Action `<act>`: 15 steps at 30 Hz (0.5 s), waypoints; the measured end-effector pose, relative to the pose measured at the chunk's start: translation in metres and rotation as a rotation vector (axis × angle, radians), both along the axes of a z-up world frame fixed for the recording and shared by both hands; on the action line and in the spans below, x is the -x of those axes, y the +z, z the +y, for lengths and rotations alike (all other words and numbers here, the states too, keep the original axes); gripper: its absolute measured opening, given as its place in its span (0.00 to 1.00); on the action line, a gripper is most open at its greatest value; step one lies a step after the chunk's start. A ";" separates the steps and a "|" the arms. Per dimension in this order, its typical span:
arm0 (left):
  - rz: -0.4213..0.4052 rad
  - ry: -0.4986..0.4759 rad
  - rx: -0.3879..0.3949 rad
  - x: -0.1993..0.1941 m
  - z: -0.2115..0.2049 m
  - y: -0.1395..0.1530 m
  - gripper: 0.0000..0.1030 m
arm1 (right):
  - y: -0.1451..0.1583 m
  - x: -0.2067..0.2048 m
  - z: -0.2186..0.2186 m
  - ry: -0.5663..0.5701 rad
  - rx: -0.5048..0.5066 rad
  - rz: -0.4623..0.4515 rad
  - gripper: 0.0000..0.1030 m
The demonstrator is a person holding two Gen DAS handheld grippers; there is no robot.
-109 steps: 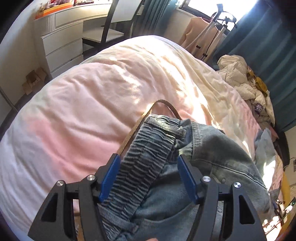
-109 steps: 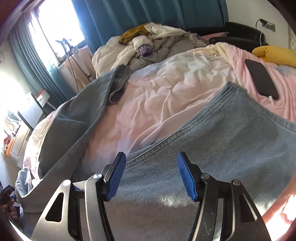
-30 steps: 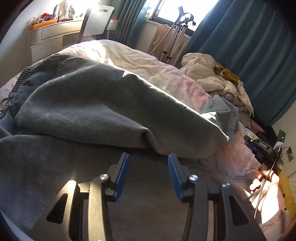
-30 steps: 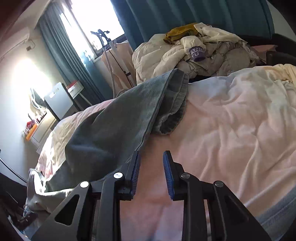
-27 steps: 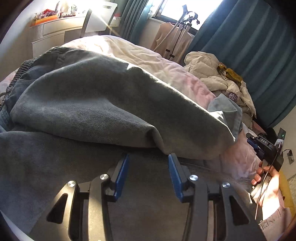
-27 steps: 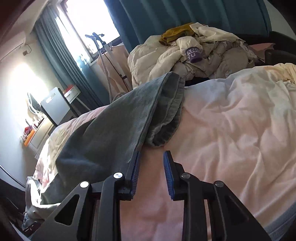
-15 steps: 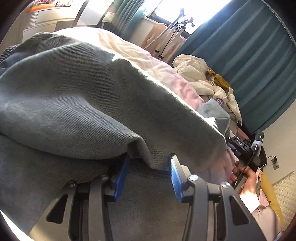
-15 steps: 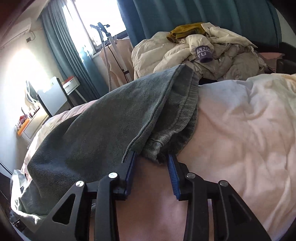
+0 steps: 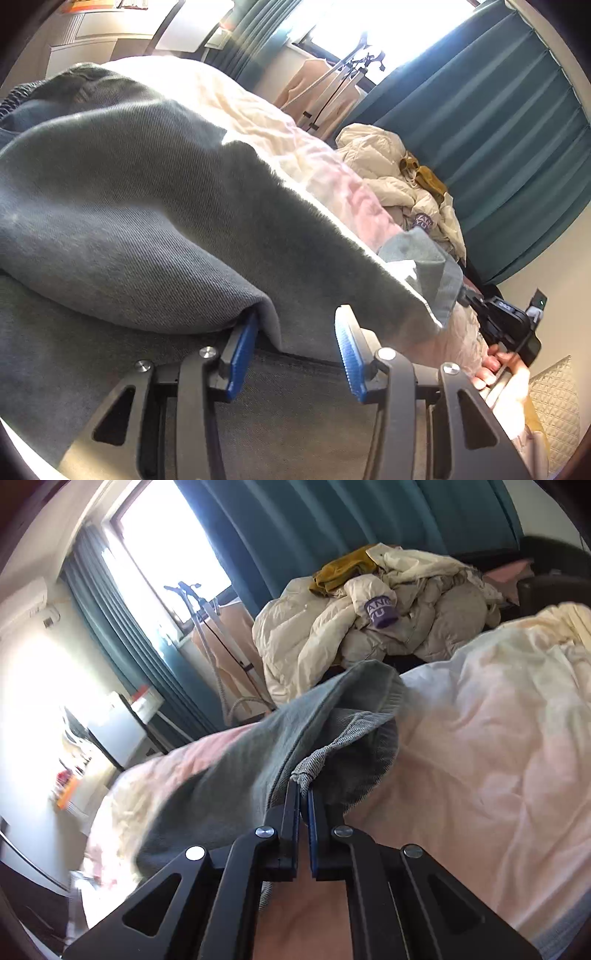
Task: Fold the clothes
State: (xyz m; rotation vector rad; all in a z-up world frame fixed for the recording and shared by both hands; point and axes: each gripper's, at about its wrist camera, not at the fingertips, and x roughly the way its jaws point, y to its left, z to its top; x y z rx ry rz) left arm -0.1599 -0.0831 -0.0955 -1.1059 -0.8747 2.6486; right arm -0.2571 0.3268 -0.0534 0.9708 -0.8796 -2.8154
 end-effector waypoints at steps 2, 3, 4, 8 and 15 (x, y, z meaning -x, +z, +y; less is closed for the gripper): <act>0.004 -0.003 0.016 -0.002 0.001 0.005 0.43 | 0.005 -0.014 0.024 -0.010 0.107 -0.027 0.02; 0.001 -0.003 0.019 -0.002 0.002 0.008 0.43 | 0.008 -0.022 0.035 -0.018 0.138 -0.039 0.02; -0.002 -0.003 0.020 -0.001 0.002 0.011 0.43 | 0.010 -0.032 0.044 -0.027 0.154 -0.056 0.02; 0.019 -0.008 0.014 -0.008 0.001 0.020 0.43 | 0.028 -0.058 0.085 -0.078 0.176 -0.092 0.02; 0.048 -0.023 0.018 -0.013 -0.004 0.029 0.43 | 0.089 -0.053 0.147 -0.086 0.105 -0.203 0.02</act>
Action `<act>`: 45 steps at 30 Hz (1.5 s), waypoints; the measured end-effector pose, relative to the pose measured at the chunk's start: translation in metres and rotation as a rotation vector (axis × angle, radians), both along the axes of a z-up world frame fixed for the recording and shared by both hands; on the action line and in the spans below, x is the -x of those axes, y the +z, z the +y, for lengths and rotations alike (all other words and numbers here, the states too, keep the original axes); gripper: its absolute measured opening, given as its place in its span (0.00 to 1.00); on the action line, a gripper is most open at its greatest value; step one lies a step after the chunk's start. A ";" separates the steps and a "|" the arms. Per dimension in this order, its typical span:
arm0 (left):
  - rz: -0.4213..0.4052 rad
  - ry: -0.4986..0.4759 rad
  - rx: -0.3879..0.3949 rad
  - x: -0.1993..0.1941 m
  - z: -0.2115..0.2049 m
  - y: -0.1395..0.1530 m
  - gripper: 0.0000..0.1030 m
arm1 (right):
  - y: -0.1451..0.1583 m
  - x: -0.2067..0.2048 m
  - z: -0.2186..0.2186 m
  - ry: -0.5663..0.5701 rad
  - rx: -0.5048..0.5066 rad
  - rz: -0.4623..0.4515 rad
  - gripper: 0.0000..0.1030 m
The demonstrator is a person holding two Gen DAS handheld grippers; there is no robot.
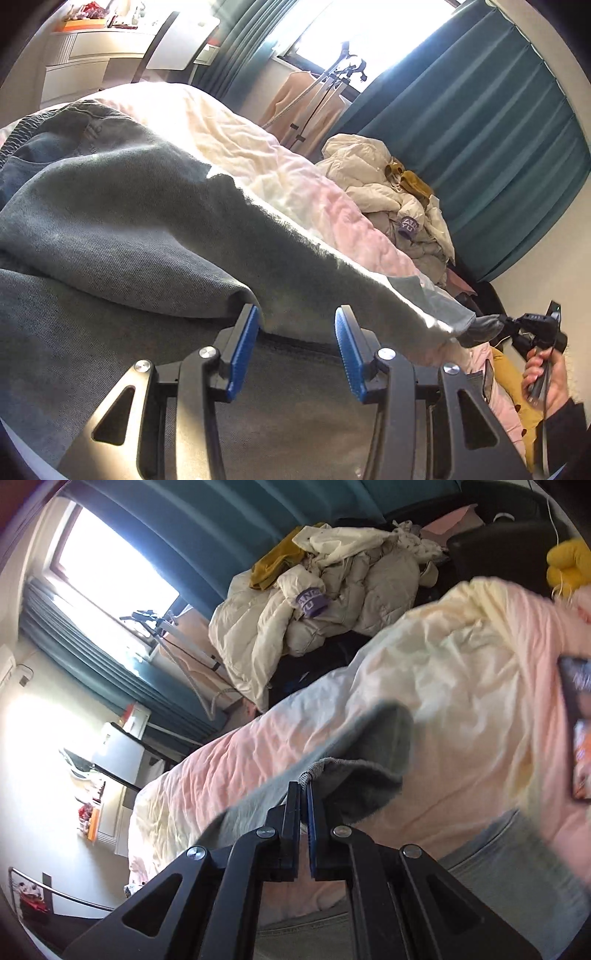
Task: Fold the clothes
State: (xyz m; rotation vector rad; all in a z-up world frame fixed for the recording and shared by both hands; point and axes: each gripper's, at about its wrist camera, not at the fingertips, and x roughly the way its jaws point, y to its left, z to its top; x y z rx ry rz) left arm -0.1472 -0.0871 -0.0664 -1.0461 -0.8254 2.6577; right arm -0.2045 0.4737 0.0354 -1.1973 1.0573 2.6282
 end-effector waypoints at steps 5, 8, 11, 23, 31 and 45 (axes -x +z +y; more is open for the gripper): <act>0.000 -0.020 -0.002 0.002 0.000 -0.001 0.43 | 0.078 0.004 0.017 -0.013 -0.169 0.119 0.00; -0.010 -0.033 -0.001 0.005 0.002 -0.003 0.43 | 0.108 -0.006 0.024 -0.018 -0.324 0.237 0.00; -0.018 -0.053 -0.003 0.005 0.005 -0.005 0.43 | 0.079 -0.009 0.029 0.016 -0.382 0.095 0.00; -0.088 -0.055 0.147 0.004 0.014 -0.006 0.43 | -0.043 -0.027 -0.110 0.412 -0.232 -0.020 0.41; -0.077 -0.075 0.366 0.005 0.013 0.001 0.43 | -0.088 -0.019 -0.277 0.683 -0.077 -0.153 0.51; -0.019 -0.002 0.269 0.011 -0.018 0.000 0.43 | -0.077 0.067 -0.324 0.468 -0.175 0.017 0.50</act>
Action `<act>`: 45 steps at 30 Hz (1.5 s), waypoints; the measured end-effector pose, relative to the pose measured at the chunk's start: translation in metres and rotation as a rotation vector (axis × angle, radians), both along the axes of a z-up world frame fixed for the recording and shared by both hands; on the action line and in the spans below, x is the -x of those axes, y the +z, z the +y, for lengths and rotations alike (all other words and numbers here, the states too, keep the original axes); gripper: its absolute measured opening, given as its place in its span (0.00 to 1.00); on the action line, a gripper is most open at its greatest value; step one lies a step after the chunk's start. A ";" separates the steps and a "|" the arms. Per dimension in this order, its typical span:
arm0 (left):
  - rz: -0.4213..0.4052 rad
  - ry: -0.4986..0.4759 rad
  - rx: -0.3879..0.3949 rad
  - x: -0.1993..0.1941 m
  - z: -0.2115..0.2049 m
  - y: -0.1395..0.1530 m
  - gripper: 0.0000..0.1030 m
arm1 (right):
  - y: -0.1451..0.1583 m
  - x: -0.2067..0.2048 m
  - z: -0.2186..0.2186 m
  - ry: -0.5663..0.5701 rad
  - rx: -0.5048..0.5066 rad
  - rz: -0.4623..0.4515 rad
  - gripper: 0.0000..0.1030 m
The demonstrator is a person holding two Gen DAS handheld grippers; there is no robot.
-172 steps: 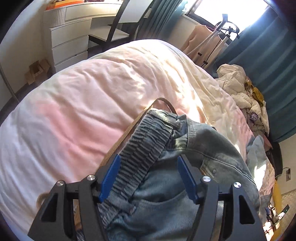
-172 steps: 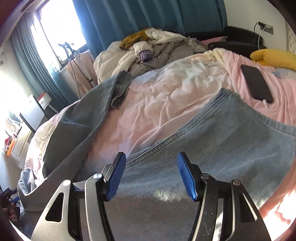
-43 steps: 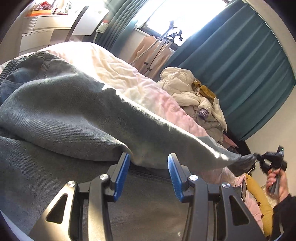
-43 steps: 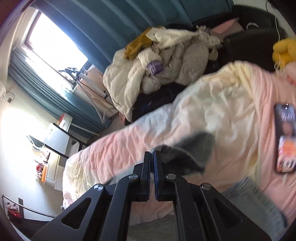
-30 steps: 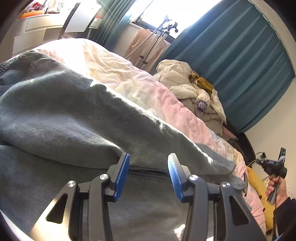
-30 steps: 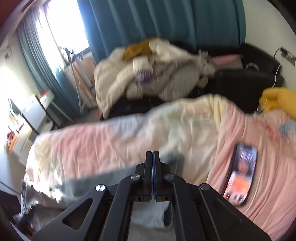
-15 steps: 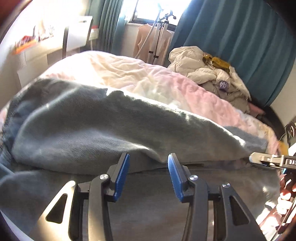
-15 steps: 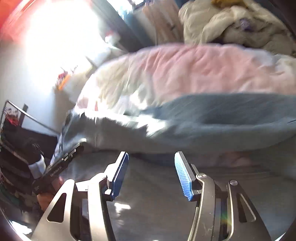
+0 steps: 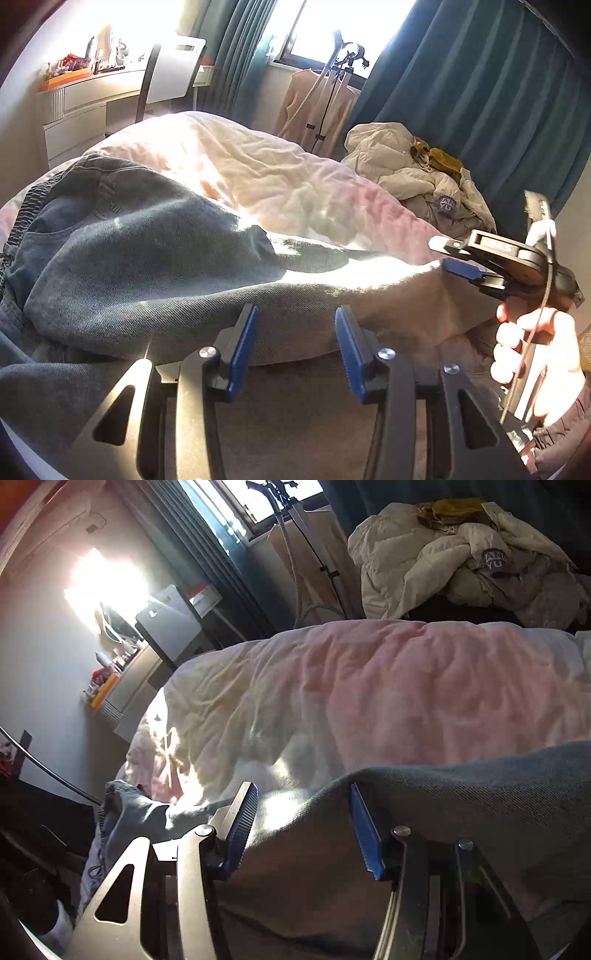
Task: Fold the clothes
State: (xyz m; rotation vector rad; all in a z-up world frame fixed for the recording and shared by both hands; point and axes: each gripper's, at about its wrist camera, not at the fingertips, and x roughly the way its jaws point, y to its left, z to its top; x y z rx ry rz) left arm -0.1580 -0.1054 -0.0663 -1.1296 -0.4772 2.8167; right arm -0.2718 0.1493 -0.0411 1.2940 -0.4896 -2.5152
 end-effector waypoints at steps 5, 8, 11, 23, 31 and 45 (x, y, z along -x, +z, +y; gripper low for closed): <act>-0.017 -0.019 0.039 0.010 0.003 -0.013 0.43 | -0.044 0.053 -0.015 -0.008 -0.121 -0.059 0.50; -0.039 -0.017 0.038 0.018 0.003 -0.022 0.43 | -0.057 0.055 -0.013 -0.013 -0.120 -0.068 0.50; -0.042 -0.020 0.021 0.021 0.003 -0.024 0.43 | -0.036 0.026 0.002 -0.020 -0.048 0.002 0.50; -0.030 -0.025 -0.025 0.000 0.010 -0.010 0.43 | -0.013 -0.144 0.220 -0.556 0.163 -0.170 0.52; -0.055 -0.028 0.025 0.000 0.019 -0.017 0.43 | -0.068 -0.171 0.306 -0.737 0.414 -0.317 0.55; -0.099 0.005 -0.116 0.018 -0.003 -0.039 0.43 | 0.034 -0.081 0.300 -0.658 0.050 -0.131 0.03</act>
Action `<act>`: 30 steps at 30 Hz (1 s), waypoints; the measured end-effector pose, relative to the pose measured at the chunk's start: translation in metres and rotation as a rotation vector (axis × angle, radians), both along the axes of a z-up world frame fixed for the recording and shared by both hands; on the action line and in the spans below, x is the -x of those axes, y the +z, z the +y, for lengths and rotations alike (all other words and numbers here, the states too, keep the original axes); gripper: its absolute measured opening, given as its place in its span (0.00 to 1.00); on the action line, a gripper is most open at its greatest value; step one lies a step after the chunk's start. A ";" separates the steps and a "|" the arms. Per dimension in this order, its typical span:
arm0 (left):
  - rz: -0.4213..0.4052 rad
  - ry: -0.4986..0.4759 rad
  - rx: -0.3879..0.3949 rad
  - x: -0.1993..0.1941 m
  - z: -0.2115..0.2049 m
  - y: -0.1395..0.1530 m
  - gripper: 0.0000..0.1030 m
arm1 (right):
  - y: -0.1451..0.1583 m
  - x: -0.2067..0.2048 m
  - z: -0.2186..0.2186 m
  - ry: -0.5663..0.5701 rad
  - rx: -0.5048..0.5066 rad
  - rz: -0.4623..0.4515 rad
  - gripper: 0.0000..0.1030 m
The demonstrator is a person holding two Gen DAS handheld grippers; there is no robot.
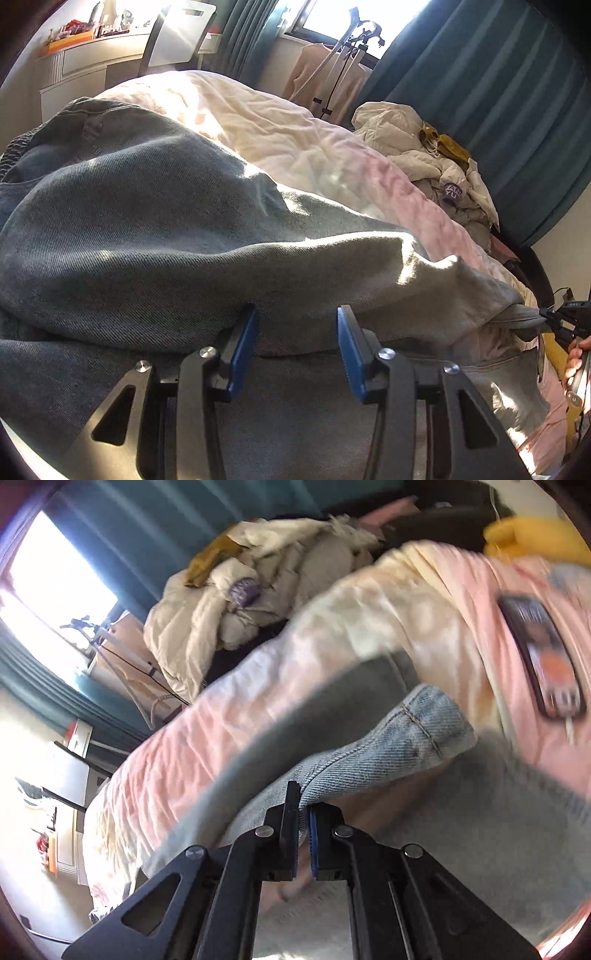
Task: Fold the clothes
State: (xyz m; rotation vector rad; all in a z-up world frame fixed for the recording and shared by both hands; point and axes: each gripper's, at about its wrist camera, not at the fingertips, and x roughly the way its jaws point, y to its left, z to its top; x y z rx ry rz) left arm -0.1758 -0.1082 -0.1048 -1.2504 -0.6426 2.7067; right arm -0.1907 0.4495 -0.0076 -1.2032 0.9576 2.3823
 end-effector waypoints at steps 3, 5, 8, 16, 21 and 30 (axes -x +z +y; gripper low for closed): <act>0.006 0.007 -0.036 0.001 -0.004 0.000 0.43 | 0.044 0.034 -0.016 0.045 -0.119 0.040 0.03; 0.011 0.013 -0.045 0.001 -0.006 0.000 0.43 | 0.075 0.052 -0.034 0.094 -0.192 0.125 0.03; 0.013 0.024 -0.057 0.002 -0.009 0.000 0.43 | 0.108 0.054 -0.063 0.171 -0.283 0.286 0.03; 0.010 0.030 -0.081 0.004 -0.013 -0.001 0.43 | 0.005 0.011 -0.018 0.055 -0.215 0.036 0.03; 0.010 0.024 -0.049 0.003 -0.010 0.001 0.43 | -0.069 -0.024 0.026 -0.058 0.047 -0.073 0.17; -0.001 0.031 -0.023 0.007 -0.008 -0.003 0.43 | 0.003 -0.002 0.001 -0.137 -0.227 -0.019 0.56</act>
